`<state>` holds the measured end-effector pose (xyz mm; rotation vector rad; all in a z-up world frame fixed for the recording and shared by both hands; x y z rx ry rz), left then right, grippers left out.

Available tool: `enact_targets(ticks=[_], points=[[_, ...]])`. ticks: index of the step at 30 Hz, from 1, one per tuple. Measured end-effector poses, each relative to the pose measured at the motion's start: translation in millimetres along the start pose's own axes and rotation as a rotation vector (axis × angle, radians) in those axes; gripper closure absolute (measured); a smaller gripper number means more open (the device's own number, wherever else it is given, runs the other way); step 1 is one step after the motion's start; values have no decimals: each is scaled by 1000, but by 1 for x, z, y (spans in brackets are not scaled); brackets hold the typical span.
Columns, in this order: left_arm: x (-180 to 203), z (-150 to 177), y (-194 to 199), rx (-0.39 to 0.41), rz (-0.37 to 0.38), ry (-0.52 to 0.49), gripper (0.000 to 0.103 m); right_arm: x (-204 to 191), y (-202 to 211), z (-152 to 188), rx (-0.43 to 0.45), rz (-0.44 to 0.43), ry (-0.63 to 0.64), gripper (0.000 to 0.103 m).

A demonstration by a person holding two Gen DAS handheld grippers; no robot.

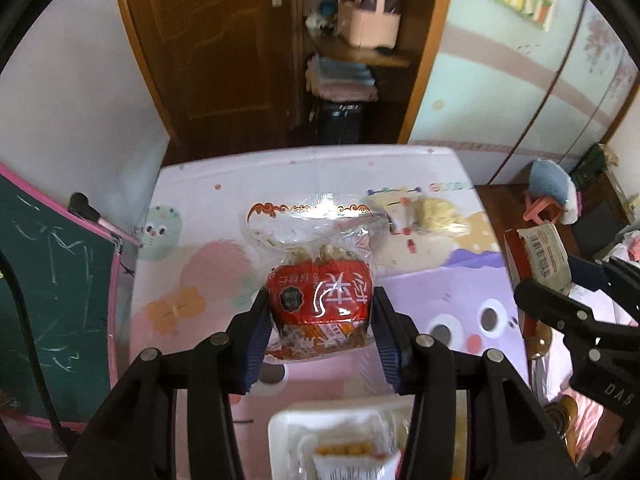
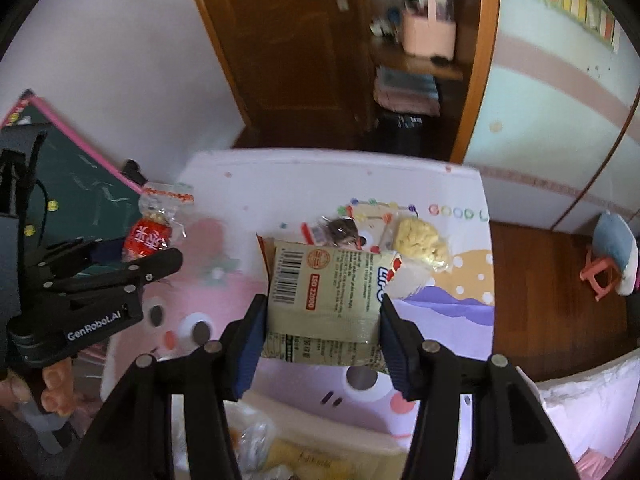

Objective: Organize snacks
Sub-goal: 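Grasp red-wrapped snack with left tool while right tool lifts Lipo bag toward tray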

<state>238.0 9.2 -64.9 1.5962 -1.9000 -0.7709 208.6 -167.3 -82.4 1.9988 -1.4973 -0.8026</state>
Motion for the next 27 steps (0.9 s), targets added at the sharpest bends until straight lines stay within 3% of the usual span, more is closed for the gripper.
enact_targets(ticks=[6,13,18,27], points=[[6,12,74,60,17,-36,57,-20,72,5,75,-30,22,50],[10,38,125,80,22,-37,57,-34,127,30,112,-61,38,49],[15,66,145,84,7,-55,56,-40,153,57,118,-72,40,49],[36,126,154,29,18,-102,56,-50,161,107,73,-69,50,49]])
Point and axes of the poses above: each gripper's, at about its wrist camera, not at the fingertips, and y roughly against the way its jaws point, x to its right, z to its underside, the point moved 1 cm from there along -y, roughly the way its jaws point, and after that the axes turned 15 degrees about x, right-handed, at the moved point
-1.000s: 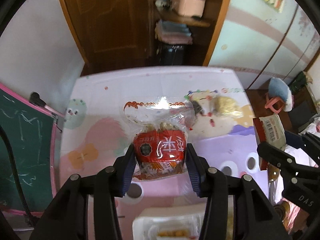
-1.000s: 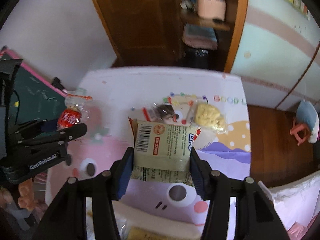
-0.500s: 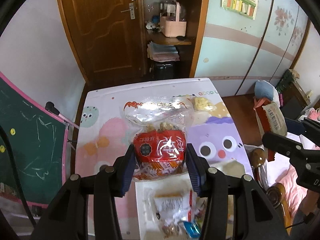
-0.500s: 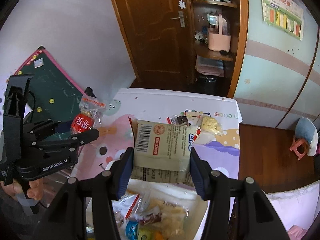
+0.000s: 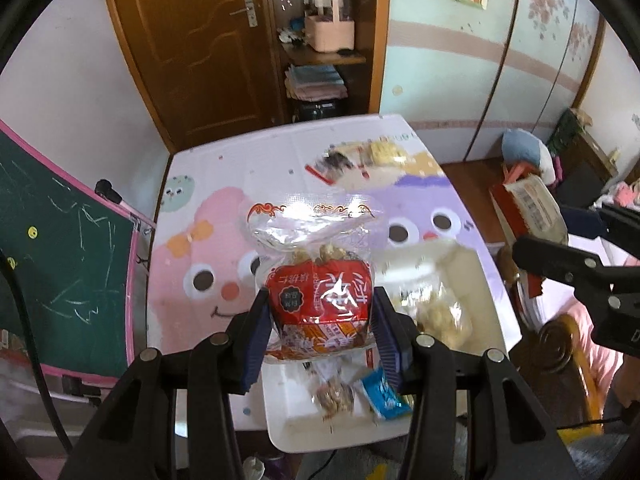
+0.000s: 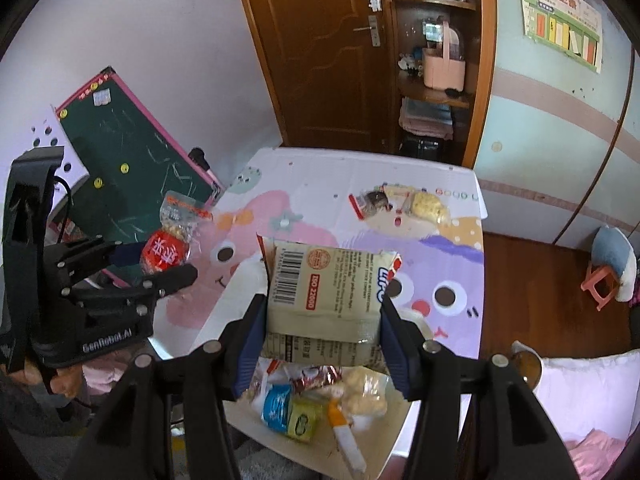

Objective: Organize snacks
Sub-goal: 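Grasp red-wrapped snack with left tool while right tool lifts Lipo bag toward tray, then release red-wrapped snack and Lipo biscuit bag into the white tray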

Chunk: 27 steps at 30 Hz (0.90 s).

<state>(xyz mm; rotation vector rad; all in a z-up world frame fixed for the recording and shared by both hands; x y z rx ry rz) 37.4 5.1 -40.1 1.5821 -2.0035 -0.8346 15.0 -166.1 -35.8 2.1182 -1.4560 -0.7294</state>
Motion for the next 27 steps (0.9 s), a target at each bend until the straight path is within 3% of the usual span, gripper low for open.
enact_targets(ticks=[12,27], points=[[16,30,1,-11,-6,-36,56,-13,-9,34,-54,40,35,49],[14,55,-20,-107,26,-15,56,-11,-22,45,-115,69,10,48]])
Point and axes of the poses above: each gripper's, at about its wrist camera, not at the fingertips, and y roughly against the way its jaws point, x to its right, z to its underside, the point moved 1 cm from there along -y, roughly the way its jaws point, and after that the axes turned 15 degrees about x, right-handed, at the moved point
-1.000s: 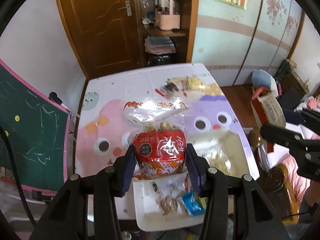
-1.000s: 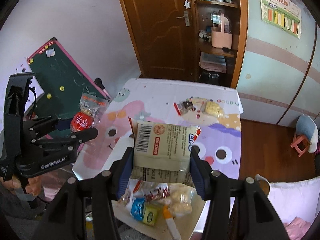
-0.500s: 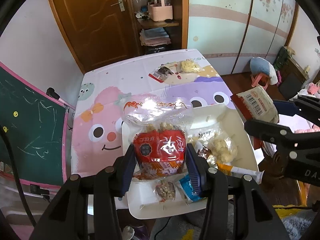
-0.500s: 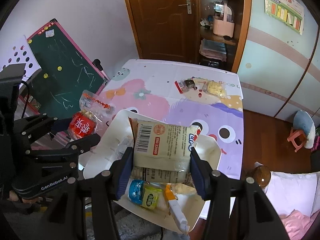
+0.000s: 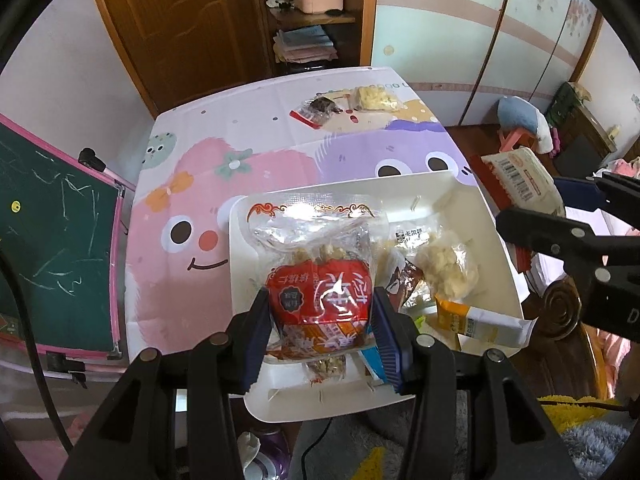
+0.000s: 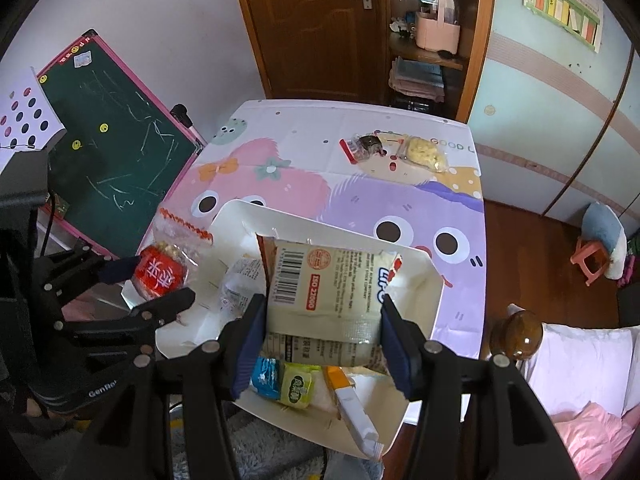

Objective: Organize snacks
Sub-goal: 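Release red-wrapped snack and Lipo biscuit bag into the white tray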

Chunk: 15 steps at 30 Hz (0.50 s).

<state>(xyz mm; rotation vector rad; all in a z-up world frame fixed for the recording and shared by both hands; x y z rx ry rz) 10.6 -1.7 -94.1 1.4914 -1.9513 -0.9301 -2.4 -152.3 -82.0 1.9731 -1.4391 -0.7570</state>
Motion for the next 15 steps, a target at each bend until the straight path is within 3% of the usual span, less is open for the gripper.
enact_targets(ticks=[6,8,10,15], points=[[1,0,-1,-5,2,-3,52,4,-5,0,-13,11,-34,45],[0,1,-1,-6,-1,-4,41,6,-7,-1,-16,10,-48,44],[-1,1,0,3,-16,-1,14,7,-8,-1,-21,9,-60,41],[-3,-1,2,18,-31,5,13,9,-5,-2,2,10,-71,32]])
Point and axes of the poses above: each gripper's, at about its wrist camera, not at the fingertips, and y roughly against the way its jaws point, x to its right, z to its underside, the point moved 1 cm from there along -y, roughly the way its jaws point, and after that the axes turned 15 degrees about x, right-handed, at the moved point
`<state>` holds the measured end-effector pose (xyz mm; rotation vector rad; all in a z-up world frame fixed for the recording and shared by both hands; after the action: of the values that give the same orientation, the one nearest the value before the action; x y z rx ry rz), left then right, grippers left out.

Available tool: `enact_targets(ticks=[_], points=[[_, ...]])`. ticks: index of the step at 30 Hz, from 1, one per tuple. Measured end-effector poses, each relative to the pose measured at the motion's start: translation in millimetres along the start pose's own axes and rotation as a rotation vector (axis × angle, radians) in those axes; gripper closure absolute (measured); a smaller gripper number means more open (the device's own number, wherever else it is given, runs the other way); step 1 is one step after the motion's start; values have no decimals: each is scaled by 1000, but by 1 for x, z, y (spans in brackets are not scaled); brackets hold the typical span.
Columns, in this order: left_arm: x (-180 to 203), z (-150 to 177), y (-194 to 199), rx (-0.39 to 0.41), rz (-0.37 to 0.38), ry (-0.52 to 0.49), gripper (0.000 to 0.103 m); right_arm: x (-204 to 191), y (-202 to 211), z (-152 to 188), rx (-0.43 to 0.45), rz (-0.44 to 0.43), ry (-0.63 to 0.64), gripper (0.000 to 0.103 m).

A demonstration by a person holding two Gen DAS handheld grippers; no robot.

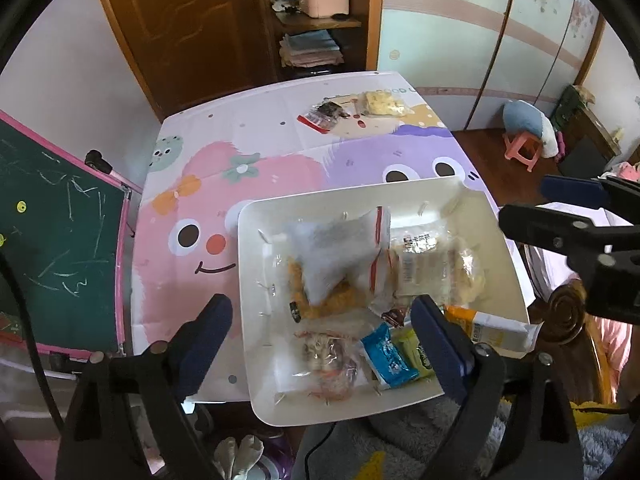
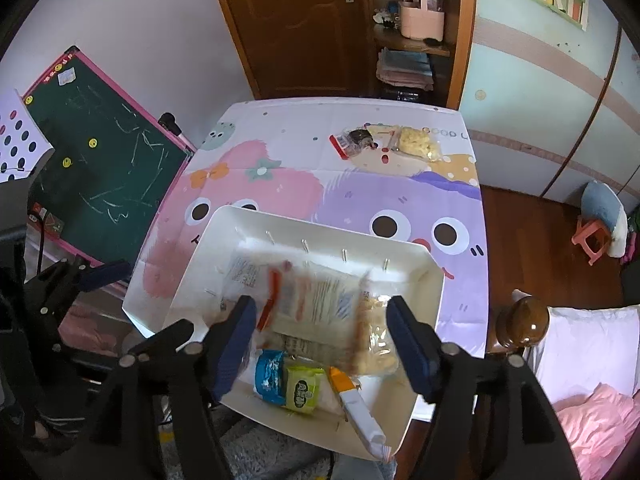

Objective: Organize snacks
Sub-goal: 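Release red-wrapped snack and Lipo biscuit bag into the white tray, then move both tools back to the last two snacks on the tablecloth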

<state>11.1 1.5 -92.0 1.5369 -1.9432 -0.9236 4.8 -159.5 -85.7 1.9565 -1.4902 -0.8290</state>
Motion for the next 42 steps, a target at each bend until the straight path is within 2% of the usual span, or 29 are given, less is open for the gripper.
enact_targets(ticks=[21,36,42], points=[[-4,-4,-2,2,-6,0,13,1,5,-4,26,-19,-21,30],[-9,-26,-27,-23,12,-14,13,10,-14,-15,12,-1,-61,30],[-16,-46,-48,-51,26,-6,13,18,-29,-26,2,23,-84,30]])
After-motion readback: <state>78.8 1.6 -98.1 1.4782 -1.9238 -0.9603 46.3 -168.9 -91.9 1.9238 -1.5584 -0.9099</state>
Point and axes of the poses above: each gripper's, at about its wrist camera, not at the fingertips, and y roughly against the way its jaws point, x to its right, z to its underside, the point moved 1 cm from there along -y, roughly the way its jaws point, and after that the axes turned 15 degrees about x, right-handed, at the moved point
